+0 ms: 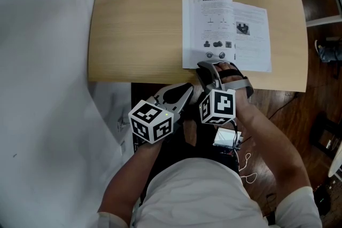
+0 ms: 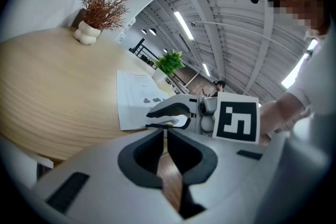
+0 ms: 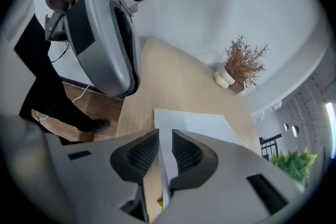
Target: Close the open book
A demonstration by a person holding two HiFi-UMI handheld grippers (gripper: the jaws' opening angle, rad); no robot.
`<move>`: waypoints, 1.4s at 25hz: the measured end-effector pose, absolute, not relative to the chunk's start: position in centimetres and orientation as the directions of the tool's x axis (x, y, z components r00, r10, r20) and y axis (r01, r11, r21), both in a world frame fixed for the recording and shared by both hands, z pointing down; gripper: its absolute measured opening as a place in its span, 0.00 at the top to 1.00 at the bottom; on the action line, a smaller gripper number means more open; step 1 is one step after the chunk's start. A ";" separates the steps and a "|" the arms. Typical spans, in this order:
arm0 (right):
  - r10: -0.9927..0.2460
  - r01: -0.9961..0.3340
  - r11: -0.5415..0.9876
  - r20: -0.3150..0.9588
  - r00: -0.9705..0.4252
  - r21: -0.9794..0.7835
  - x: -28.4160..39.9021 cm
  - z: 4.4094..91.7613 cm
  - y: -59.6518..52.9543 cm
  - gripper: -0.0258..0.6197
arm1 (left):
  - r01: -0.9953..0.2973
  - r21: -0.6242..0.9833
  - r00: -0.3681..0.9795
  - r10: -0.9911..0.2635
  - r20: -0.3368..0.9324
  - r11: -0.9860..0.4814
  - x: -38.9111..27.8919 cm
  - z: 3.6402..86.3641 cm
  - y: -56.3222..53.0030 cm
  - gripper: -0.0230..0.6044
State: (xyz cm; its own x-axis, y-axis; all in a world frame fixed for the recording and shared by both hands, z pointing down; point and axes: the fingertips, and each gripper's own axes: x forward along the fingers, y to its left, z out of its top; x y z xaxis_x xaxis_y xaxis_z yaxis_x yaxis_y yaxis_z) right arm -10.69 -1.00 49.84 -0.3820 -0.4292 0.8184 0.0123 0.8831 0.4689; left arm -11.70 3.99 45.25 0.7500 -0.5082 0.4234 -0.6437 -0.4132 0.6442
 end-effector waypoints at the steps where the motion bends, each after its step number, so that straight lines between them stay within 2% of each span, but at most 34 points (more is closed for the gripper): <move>1: -0.430 0.011 0.883 0.819 -0.381 0.469 -10.7 49.8 -1.0 0.84 | -0.644 0.644 0.749 -0.509 0.424 -0.413 -11.8 45.2 3.9 0.96; 9: -0.434 -0.004 0.885 0.821 -0.371 0.466 -10.6 50.0 -1.0 0.86 | -0.642 0.645 0.751 -0.508 0.421 -0.414 -11.6 45.2 3.9 0.96; 12: -0.458 -0.022 0.874 0.807 -0.373 0.486 -10.5 49.6 -1.4 0.96 | -0.639 0.648 0.754 -0.506 0.420 -0.415 -11.4 45.2 4.0 0.96; 24: -0.512 -0.122 0.852 0.760 -0.401 0.510 -10.0 48.2 -2.0 0.96 | -0.627 0.663 0.760 -0.506 0.407 -0.409 -11.0 45.3 3.6 0.96; 35: -0.554 -0.239 0.829 0.678 -0.483 0.506 -10.3 45.6 -1.3 0.96 | -0.586 0.760 0.741 -0.567 0.361 -0.282 -12.8 45.8 -1.1 0.96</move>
State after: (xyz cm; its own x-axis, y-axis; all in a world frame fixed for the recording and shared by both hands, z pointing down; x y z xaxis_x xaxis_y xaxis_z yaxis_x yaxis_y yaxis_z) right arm -10.31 -1.32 45.57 -0.4834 -0.5538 0.6780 -0.2389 0.8285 0.5065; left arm -12.80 -1.15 45.83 0.7409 -0.5666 0.3607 -0.5856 -0.2821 0.7599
